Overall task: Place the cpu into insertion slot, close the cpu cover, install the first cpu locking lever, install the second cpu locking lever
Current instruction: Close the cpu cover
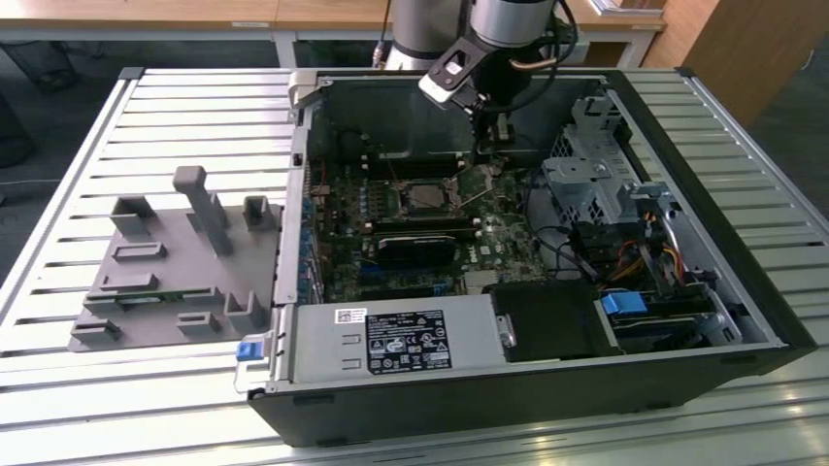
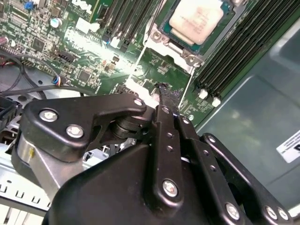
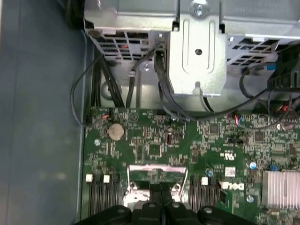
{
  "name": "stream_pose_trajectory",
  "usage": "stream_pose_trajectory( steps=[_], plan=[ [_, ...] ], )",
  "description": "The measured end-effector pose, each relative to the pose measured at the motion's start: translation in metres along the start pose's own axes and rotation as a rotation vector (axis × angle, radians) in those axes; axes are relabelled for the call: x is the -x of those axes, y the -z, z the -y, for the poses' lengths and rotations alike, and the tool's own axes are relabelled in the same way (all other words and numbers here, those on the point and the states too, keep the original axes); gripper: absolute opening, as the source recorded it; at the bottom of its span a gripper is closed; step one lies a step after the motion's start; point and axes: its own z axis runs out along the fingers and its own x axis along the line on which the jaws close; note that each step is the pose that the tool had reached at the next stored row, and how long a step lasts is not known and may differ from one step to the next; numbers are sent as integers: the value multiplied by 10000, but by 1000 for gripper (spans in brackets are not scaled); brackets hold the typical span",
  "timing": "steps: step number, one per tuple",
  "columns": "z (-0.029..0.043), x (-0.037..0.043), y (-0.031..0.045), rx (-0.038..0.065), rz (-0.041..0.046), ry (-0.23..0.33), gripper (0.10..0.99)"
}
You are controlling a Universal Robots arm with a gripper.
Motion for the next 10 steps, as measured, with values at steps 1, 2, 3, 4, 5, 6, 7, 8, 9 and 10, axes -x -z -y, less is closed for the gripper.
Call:
stream_pose_trajectory(
  steps=[1,2,3,4,5,6,7,8,9,10],
  plan=[
    [-3,0,-2,0,3,-54,106],
    [-4,0,-6,1,5,-94,106],
    [-5,0,-9,1,9,-122,106],
    [-5,0,-14,1,11,-128,106],
    [-7,0,-21,1,11,-127,106],
    [-11,0,-29,1,12,-126,106],
    [-15,-1,-37,0,12,-126,106],
    [-22,-1,-44,0,12,-127,106],
    [-31,-2,-49,-1,13,-126,106],
    [-41,-4,-53,-4,14,-127,106]
  ],
)
